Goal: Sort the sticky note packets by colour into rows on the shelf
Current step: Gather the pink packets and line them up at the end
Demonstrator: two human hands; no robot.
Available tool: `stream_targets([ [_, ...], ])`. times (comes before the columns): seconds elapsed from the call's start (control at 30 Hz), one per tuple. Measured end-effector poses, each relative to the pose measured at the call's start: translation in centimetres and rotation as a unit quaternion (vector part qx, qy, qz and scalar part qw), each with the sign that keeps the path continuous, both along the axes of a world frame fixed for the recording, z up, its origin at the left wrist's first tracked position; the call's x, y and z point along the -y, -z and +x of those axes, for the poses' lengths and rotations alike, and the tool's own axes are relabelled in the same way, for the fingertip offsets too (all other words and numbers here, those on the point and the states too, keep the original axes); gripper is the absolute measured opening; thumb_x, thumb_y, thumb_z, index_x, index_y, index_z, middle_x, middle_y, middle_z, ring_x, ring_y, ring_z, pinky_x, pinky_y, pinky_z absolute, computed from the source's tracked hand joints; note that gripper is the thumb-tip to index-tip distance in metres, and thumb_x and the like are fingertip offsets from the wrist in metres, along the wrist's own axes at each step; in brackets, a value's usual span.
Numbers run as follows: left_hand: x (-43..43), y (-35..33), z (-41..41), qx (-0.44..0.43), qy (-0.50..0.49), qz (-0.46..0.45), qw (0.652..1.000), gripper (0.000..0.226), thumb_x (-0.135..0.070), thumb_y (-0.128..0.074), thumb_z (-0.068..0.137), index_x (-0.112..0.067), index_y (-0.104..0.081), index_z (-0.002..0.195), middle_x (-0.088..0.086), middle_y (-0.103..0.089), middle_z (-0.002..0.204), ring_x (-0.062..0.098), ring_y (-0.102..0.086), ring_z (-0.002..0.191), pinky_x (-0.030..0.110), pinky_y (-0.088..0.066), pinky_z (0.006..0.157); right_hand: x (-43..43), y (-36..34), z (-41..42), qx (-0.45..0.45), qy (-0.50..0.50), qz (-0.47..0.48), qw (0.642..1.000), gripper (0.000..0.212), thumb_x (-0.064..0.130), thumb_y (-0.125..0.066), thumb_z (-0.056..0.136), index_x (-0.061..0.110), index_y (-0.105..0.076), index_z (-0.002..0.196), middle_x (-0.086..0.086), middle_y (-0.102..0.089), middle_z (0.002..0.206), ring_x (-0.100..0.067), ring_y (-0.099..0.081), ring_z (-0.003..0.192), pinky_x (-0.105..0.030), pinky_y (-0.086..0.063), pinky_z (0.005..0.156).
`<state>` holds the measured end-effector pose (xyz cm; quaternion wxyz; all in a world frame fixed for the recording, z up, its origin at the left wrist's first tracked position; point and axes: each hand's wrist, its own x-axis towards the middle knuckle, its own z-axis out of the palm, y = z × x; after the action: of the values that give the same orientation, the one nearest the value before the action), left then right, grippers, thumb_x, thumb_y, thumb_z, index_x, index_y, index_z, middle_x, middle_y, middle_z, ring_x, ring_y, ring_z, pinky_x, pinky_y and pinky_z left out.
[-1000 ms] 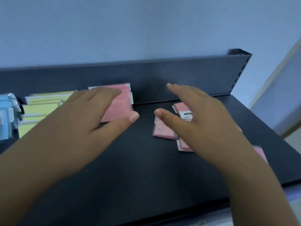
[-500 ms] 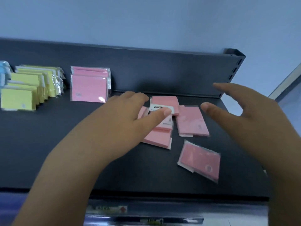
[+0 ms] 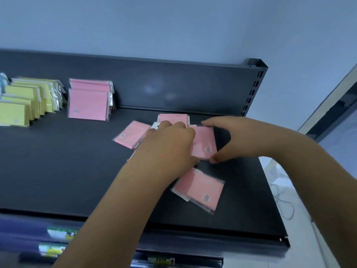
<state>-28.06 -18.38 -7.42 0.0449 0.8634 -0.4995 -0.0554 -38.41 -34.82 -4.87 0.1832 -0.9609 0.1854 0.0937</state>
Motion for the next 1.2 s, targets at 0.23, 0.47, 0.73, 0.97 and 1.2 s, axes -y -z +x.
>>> stream_targets([
  [0.23, 1.0, 0.2, 0.0, 0.020, -0.019, -0.004, 1.000, 0.052, -0.057, -0.067, 0.082, -0.025, -0.057, 0.121, -0.004, -0.054, 0.118, 0.025, -0.046, 0.118, 0.045, -0.045, 0.095, 0.7, 1.3, 1.6, 0.030, -0.043, 0.014, 0.999, 0.104, 0.043, -0.095, 0.062, 0.040, -0.040, 0.150, 0.020, -0.050, 0.141, -0.006, -0.047, 0.125, -0.023, -0.040, 0.099],
  [0.47, 1.0, 0.6, -0.1, 0.027, -0.038, -0.030, 0.998, 0.053, -0.062, -0.063, 0.079, -0.022, -0.058, 0.114, -0.004, -0.053, 0.122, 0.025, -0.042, 0.127, 0.048, -0.037, 0.108, -0.2, 2.6, 0.6, 0.100, 0.029, 0.028, 0.994, 0.104, 0.036, -0.096, 0.056, 0.031, -0.040, 0.144, 0.008, -0.028, 0.129, -0.009, -0.044, 0.114, -0.017, -0.047, 0.085],
  [0.73, 1.4, 0.4, -0.3, -0.110, -0.053, -0.125, 0.985, 0.027, -0.039, -0.071, 0.087, -0.020, -0.053, 0.081, -0.005, -0.054, 0.088, 0.022, -0.053, 0.092, 0.037, -0.044, 0.083, 0.8, 4.1, 0.1, 0.304, 0.119, 0.126, 0.937, 0.036, 0.025, -0.075, 0.075, 0.039, -0.068, 0.108, 0.002, -0.061, 0.118, -0.010, -0.064, 0.106, -0.035, -0.055, 0.090],
  [0.97, 0.7, -0.4, 0.0, -0.271, -0.144, -0.351, 0.885, 0.013, -0.015, -0.067, 0.088, -0.026, -0.065, 0.082, -0.009, -0.071, 0.082, 0.012, -0.066, 0.079, 0.038, -0.056, 0.075, 0.2, 1.8, -0.5, 0.406, 0.148, 0.172, 0.885, 0.021, 0.012, -0.076, 0.088, 0.027, -0.074, 0.103, 0.016, -0.076, 0.092, 0.000, -0.070, 0.087, -0.017, -0.054, 0.077],
  [1.2, -1.2, -2.2, 0.9, -0.387, -0.167, -0.471, 0.775, 0.014, -0.004, -0.073, 0.087, -0.018, -0.074, 0.086, 0.009, -0.077, 0.083, 0.033, -0.074, 0.084, 0.055, -0.060, 0.083, -1.1, -0.1, -0.6, 0.406, 0.164, 0.195, 0.877, 0.019, 0.029, -0.082, 0.084, 0.019, -0.070, 0.074, 0.004, -0.067, 0.066, -0.010, -0.061, 0.061, -0.034, -0.053, 0.064],
])
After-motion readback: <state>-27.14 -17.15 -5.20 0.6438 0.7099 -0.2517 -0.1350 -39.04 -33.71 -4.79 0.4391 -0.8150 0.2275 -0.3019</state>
